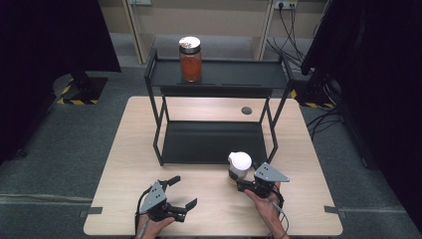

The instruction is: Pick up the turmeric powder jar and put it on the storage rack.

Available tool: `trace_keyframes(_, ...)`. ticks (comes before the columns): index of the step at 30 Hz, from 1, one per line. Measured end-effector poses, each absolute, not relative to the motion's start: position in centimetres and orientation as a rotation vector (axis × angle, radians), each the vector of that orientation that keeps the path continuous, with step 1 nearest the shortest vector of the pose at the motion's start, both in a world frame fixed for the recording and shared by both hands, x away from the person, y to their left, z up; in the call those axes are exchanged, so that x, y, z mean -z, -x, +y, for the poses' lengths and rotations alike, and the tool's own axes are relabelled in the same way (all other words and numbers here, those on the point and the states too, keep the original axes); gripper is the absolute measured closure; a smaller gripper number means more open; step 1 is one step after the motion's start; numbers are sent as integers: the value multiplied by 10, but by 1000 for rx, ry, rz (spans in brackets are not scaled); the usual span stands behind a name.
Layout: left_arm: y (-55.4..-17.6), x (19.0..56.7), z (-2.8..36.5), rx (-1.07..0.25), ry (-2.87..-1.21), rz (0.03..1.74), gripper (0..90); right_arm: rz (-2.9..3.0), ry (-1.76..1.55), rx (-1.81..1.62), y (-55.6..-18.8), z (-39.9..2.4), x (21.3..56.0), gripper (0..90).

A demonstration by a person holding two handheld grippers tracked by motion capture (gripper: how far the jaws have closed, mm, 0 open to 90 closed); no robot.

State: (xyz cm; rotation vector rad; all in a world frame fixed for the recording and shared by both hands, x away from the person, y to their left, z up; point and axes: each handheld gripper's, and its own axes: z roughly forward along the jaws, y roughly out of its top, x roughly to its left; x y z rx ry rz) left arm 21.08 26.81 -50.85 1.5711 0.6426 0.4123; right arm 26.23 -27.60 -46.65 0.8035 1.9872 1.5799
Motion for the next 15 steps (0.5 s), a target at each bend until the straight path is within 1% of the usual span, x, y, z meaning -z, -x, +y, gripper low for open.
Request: trace_keyframes(15,-211,508,268,-414,-1577,641,14,1953,-770,-1601,-263,-278,416,307)
